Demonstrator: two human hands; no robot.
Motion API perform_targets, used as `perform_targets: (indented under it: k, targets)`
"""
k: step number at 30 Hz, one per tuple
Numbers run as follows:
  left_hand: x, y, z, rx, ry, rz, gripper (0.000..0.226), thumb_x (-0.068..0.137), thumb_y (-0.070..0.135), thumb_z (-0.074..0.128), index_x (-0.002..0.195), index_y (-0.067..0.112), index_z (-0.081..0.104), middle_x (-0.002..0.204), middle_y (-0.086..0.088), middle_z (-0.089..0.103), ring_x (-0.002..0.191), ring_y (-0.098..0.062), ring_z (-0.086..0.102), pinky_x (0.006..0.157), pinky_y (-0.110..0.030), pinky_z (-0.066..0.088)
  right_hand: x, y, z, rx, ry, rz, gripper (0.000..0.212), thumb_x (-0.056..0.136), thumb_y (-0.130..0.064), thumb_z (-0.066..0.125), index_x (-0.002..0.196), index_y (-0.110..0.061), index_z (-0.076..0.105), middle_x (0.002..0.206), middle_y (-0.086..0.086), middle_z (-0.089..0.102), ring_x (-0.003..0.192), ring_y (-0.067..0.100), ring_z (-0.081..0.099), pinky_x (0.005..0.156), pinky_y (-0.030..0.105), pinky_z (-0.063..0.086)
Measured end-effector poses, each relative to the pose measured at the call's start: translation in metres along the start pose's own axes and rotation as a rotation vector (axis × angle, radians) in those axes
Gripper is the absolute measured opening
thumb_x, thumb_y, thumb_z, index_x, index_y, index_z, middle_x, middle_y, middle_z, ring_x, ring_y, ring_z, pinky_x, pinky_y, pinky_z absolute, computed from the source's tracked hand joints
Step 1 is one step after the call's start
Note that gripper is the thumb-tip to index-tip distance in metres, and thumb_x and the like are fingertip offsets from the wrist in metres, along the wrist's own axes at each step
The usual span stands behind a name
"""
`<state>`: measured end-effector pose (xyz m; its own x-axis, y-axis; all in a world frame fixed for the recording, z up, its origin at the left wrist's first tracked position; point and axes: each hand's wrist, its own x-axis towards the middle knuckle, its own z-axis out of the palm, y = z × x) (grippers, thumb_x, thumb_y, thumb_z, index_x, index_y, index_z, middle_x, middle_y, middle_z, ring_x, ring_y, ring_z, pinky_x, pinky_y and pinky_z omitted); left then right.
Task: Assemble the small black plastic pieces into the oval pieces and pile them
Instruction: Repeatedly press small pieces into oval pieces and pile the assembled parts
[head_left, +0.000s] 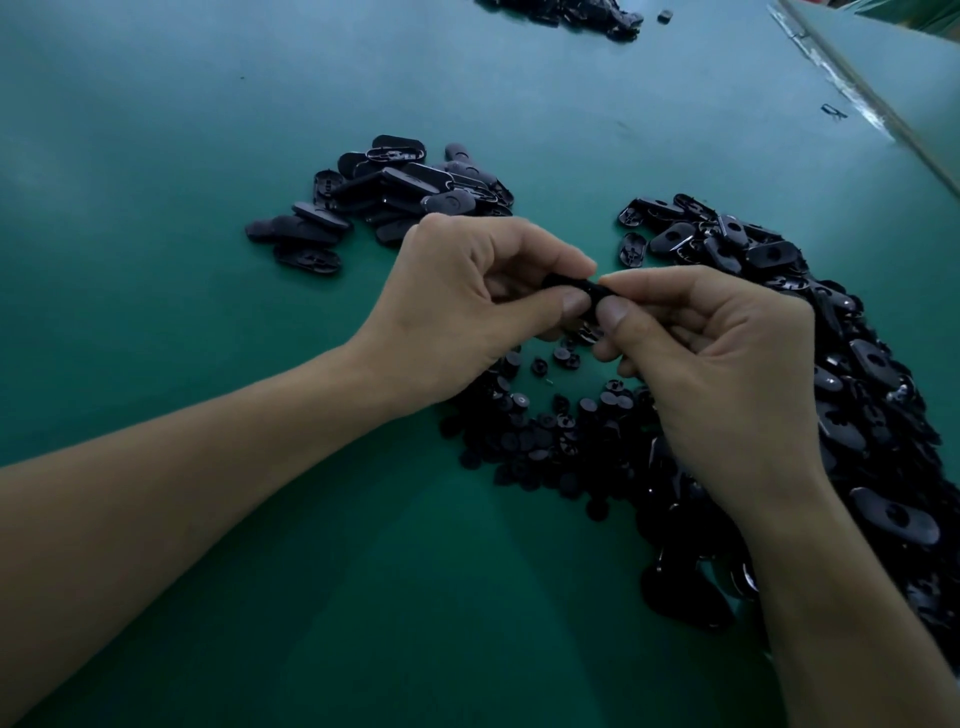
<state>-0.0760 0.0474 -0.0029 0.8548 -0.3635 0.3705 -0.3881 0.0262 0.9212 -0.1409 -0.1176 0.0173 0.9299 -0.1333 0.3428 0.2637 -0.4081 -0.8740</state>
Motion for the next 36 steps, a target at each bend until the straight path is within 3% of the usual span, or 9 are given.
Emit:
perform_targets:
  k: [10, 15, 20, 23, 28, 30, 32, 34, 36]
  targets:
    - [0.003, -0.003, -0.002, 0.021, 0.03, 0.046, 0.021, 0.08, -0.001, 0.079, 0.086, 0.018, 0.073, 0.078, 0.0, 0.076, 0.066, -0.016, 0.074, 0.064, -0.024, 0.06, 0.002, -0.002, 0.001, -0.062, 0.012, -0.019, 0.021, 0.091, -0.008, 0.07, 0.095, -0.029, 0.072, 0.076, -0.014, 0.074, 0.068, 0.008, 0.072, 0.063, 0.016, 0.053]
    - [0.008, -0.009, -0.01, 0.103, 0.226, 0.034, 0.02, 0.085, 0.003, 0.077, 0.095, 0.019, 0.072, 0.082, 0.003, 0.076, 0.07, -0.012, 0.075, 0.067, -0.025, 0.06, 0.001, 0.003, 0.001, -0.483, 0.055, -0.028, 0.023, 0.096, -0.016, 0.067, 0.118, -0.019, 0.073, 0.1, -0.01, 0.07, 0.087, 0.002, 0.067, 0.083, 0.011, 0.05]
    - [0.022, -0.014, -0.029, 0.326, 0.366, 0.008, 0.019, 0.087, 0.013, 0.075, 0.102, 0.026, 0.073, 0.092, 0.007, 0.07, 0.068, -0.006, 0.072, 0.07, -0.025, 0.059, 0.0, 0.007, -0.001, -0.795, -0.112, 0.048, 0.032, 0.095, -0.03, 0.066, 0.125, -0.022, 0.069, 0.119, -0.001, 0.061, 0.115, 0.019, 0.049, 0.093, 0.02, 0.031]
    - [0.025, -0.015, -0.034, 0.443, 0.374, -0.002, 0.022, 0.087, 0.017, 0.074, 0.101, 0.033, 0.071, 0.084, 0.022, 0.064, 0.063, 0.008, 0.062, 0.068, -0.01, 0.05, -0.001, 0.007, 0.001, -0.799, -0.129, 0.076, 0.028, 0.095, -0.032, 0.066, 0.121, -0.024, 0.072, 0.112, -0.005, 0.057, 0.115, 0.019, 0.047, 0.091, 0.02, 0.03]
    - [0.026, -0.017, -0.036, 0.602, 0.409, -0.064, 0.026, 0.087, 0.009, 0.069, 0.102, 0.03, 0.075, 0.101, 0.007, 0.056, 0.063, 0.006, 0.055, 0.072, -0.002, 0.04, 0.0, 0.009, 0.002, -0.775, -0.071, 0.092, 0.018, 0.097, -0.023, 0.065, 0.112, -0.021, 0.075, 0.108, 0.001, 0.067, 0.108, 0.023, 0.058, 0.093, 0.032, 0.049]
    - [0.027, -0.016, -0.038, 0.636, 0.422, -0.098, 0.033, 0.085, 0.006, 0.067, 0.107, 0.03, 0.073, 0.108, 0.007, 0.05, 0.079, 0.001, 0.052, 0.084, -0.007, 0.042, 0.0, 0.009, 0.002, -0.743, -0.027, 0.087, 0.016, 0.099, -0.021, 0.062, 0.109, -0.019, 0.075, 0.104, 0.0, 0.069, 0.101, 0.021, 0.062, 0.09, 0.037, 0.053]
    - [0.027, -0.016, -0.038, 0.673, 0.423, -0.124, 0.037, 0.084, 0.007, 0.068, 0.113, 0.031, 0.072, 0.112, 0.006, 0.044, 0.101, -0.011, 0.049, 0.099, -0.018, 0.042, 0.001, 0.007, 0.002, -0.687, 0.048, 0.065, 0.014, 0.1, -0.02, 0.061, 0.105, -0.019, 0.074, 0.095, -0.005, 0.071, 0.089, 0.011, 0.063, 0.082, 0.026, 0.052]
    - [0.026, -0.016, -0.038, 0.72, 0.425, -0.138, 0.04, 0.084, 0.011, 0.07, 0.118, 0.032, 0.07, 0.116, 0.007, 0.04, 0.111, -0.012, 0.04, 0.104, -0.015, 0.033, 0.001, 0.003, 0.002, -0.574, 0.105, 0.047, 0.011, 0.1, -0.018, 0.06, 0.099, -0.024, 0.07, 0.084, -0.018, 0.066, 0.078, 0.003, 0.062, 0.07, 0.011, 0.046]
    - [0.026, -0.014, -0.038, 0.748, 0.447, -0.128, 0.037, 0.085, 0.017, 0.071, 0.118, 0.033, 0.07, 0.119, 0.009, 0.039, 0.113, -0.01, 0.034, 0.102, -0.01, 0.026, 0.002, 0.0, 0.0, -0.421, 0.124, 0.054, 0.016, 0.1, -0.018, 0.06, 0.093, -0.031, 0.064, 0.078, -0.02, 0.064, 0.077, 0.001, 0.062, 0.067, 0.011, 0.048]
